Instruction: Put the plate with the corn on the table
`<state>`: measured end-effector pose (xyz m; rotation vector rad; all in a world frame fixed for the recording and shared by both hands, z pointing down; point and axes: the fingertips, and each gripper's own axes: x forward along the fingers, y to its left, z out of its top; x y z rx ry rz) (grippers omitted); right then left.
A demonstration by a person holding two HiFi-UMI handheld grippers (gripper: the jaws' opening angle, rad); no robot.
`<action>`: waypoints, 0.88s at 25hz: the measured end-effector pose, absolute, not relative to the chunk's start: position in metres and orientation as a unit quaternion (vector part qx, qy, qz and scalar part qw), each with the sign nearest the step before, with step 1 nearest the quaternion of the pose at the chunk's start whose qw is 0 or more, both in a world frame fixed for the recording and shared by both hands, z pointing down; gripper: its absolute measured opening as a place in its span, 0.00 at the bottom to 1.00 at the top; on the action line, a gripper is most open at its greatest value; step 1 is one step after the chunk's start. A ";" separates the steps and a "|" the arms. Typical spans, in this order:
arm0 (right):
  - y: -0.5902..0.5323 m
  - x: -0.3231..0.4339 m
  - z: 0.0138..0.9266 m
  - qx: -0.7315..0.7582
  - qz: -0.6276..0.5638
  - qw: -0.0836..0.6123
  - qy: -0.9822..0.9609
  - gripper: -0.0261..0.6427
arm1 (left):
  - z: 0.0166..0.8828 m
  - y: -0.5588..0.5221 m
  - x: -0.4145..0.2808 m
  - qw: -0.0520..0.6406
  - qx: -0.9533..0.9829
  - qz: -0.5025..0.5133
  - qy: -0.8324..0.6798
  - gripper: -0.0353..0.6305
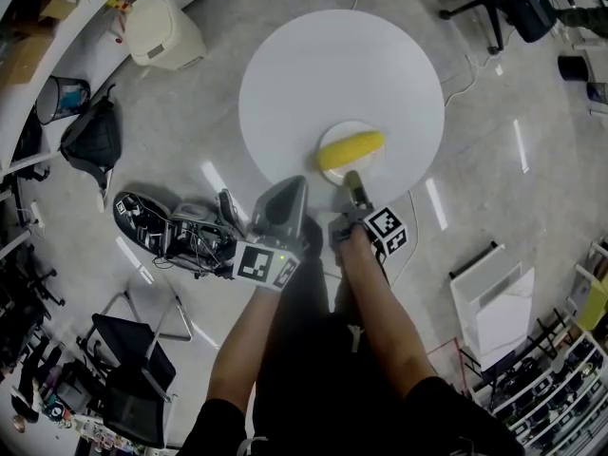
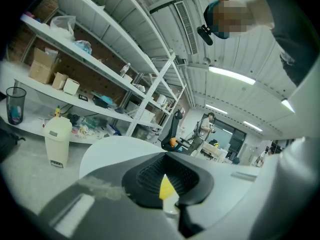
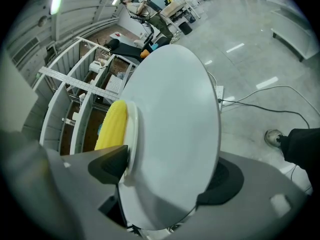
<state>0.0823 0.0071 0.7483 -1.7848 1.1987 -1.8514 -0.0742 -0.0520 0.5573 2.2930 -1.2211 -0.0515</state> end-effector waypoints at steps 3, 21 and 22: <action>0.007 0.084 0.747 -0.625 -0.641 0.143 0.422 0.68 | 0.557 -0.052 -0.075 0.269 0.850 -0.018 -0.453 0.06; 0.028 0.087 0.734 -0.629 -0.646 0.125 0.414 0.68 | 0.538 -0.051 -0.072 0.261 0.853 -0.026 -0.450 0.06; 0.029 0.087 0.734 -0.628 -0.648 0.124 0.413 0.68 | 0.535 -0.053 -0.071 0.259 0.854 -0.027 -0.450 0.06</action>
